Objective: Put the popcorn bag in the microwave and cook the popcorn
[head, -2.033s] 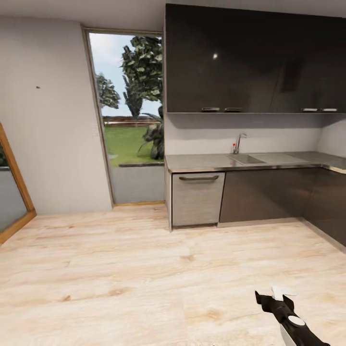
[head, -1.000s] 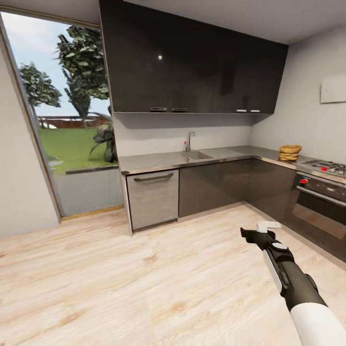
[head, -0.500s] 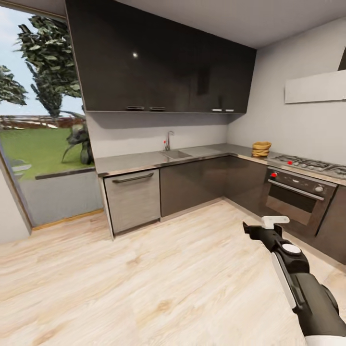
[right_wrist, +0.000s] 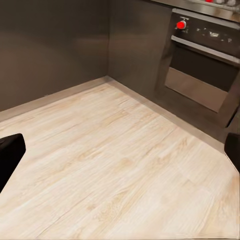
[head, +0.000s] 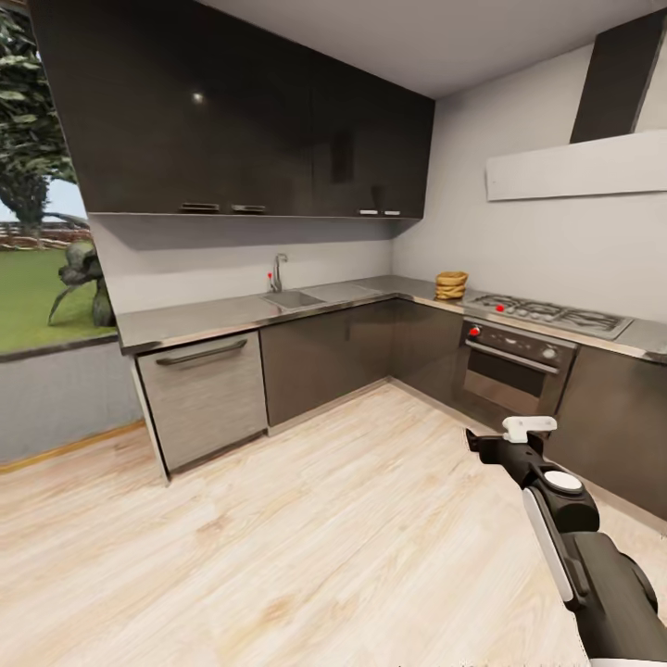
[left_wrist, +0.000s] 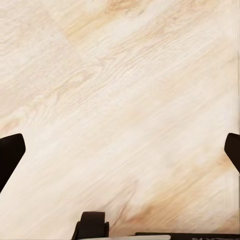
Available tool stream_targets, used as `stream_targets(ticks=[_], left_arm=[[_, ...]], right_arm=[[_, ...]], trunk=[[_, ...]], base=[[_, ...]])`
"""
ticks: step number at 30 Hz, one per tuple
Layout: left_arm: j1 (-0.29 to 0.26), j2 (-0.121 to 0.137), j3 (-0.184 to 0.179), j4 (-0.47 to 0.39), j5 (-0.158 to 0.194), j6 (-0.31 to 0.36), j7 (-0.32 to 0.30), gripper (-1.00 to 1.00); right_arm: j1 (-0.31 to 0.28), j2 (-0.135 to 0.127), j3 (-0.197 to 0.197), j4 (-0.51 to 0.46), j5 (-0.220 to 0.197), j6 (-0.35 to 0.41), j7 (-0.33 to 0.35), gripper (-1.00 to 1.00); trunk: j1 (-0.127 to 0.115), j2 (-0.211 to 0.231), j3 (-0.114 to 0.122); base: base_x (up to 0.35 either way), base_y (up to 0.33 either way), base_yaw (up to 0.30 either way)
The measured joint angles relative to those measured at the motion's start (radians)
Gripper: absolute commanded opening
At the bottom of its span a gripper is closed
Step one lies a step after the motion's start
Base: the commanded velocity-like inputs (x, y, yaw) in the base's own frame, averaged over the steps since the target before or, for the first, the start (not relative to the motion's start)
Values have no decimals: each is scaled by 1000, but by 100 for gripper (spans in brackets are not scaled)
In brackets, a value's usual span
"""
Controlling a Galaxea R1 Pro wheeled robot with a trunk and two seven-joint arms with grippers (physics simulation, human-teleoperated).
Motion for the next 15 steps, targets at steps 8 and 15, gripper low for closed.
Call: stream_targets(ticks=[8,15], left_arm=[[0,-2,0,0,-1,0,0,100],[0,1,1,0,0,0,0,100]], right_arm=[[0,0,2,1,0,0,-1,100],[0,1,3,1,0,-2,0,100]], trunk=[[0,0,0],[-1,0,0]], base=[[45,-2,-290],[322,0,-290]])
